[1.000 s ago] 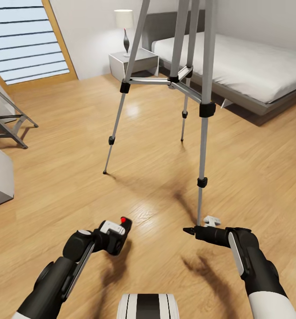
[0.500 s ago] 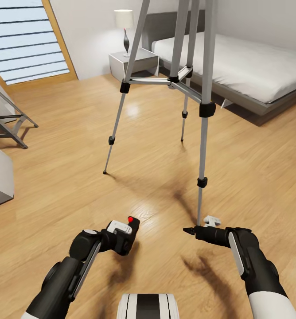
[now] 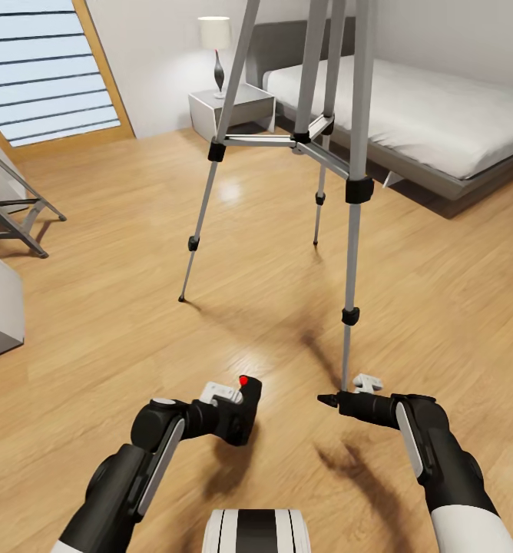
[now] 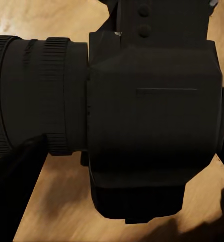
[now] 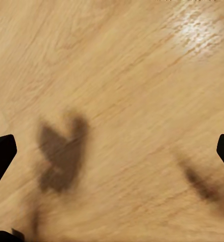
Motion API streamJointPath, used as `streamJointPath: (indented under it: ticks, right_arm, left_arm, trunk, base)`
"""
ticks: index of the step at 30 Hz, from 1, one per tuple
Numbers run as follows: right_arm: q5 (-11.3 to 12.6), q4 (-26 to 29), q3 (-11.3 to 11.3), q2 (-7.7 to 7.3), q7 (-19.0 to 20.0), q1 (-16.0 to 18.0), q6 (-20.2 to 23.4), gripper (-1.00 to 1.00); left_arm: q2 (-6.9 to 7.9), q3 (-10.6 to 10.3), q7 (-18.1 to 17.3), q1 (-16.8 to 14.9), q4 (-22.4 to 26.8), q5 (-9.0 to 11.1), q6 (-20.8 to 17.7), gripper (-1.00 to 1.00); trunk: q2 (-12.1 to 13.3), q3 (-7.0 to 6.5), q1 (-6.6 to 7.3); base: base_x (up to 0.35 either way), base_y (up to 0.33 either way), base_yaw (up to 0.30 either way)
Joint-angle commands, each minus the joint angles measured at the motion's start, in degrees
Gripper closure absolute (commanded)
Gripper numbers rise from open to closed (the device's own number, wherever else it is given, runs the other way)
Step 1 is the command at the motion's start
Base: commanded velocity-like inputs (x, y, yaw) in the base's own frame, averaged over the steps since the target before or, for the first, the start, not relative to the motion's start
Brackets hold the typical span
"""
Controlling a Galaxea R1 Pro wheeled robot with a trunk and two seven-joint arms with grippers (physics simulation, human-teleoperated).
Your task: Attach the digital camera to the camera tripod in the bedroom.
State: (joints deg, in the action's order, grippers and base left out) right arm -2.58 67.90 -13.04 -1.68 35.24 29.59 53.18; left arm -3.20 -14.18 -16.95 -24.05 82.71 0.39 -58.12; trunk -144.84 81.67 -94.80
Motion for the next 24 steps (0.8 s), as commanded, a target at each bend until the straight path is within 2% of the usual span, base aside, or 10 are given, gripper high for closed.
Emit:
streamJointPath:
  ticks: [1, 6, 11, 16, 20, 24]
  right_arm:
    - [-0.3, 0.0, -0.1, 0.01, 0.4, 0.0, 0.2, -1.00]
    - [-0.4, 0.0, 0.0, 0.08, 0.4, 0.0, 0.3, -1.00]
    - [-0.4, 0.0, 0.0, 0.09, 0.4, 0.0, 0.2, -1.00]
    - [-0.3, 0.0, 0.0, 0.10, 0.4, 0.0, 0.3, -1.00]
    - [-0.3, 0.0, 0.0, 0.10, 0.4, 0.0, 0.3, -1.00]
    - [-0.3, 0.0, 0.0, 0.10, 0.4, 0.0, 0.3, -1.00]
  left_arm:
    - [-0.26, 0.0, 0.0, 0.0, 0.0, 0.0, -0.3, 1.00]
    - [-1.52, 0.0, 0.0, 0.0, -0.2, 0.1, -0.4, 1.00]
    - [-1.95, 0.0, -0.1, 0.0, -0.4, 0.2, -0.4, 1.00]
    - [-2.10, 0.0, -0.1, 0.0, -0.7, 0.6, -0.3, 1.00]
    - [-2.14, 0.1, -0.1, 0.0, -0.9, 1.7, -0.3, 1.00]
    - [-2.09, 0.4, -0.1, 0.0, -1.0, 4.0, -0.3, 1.00]
  trunk:
    - [0.0, 0.04, 0.01]
    - [0.0, 0.04, 0.01]
    - [0.0, 0.04, 0.01]
    - [0.1, -1.07, 0.14]
    - [0.1, -1.96, 0.24]
    - [0.2, -2.84, 0.35]
  base:
    - [0.000, 0.000, 0.000]
    - [0.000, 0.000, 0.000]
    - [0.000, 0.000, 0.000]
    - [0.000, 0.000, 0.000]
    - [0.000, 0.000, 0.000]
    - [0.000, 0.000, 0.000]
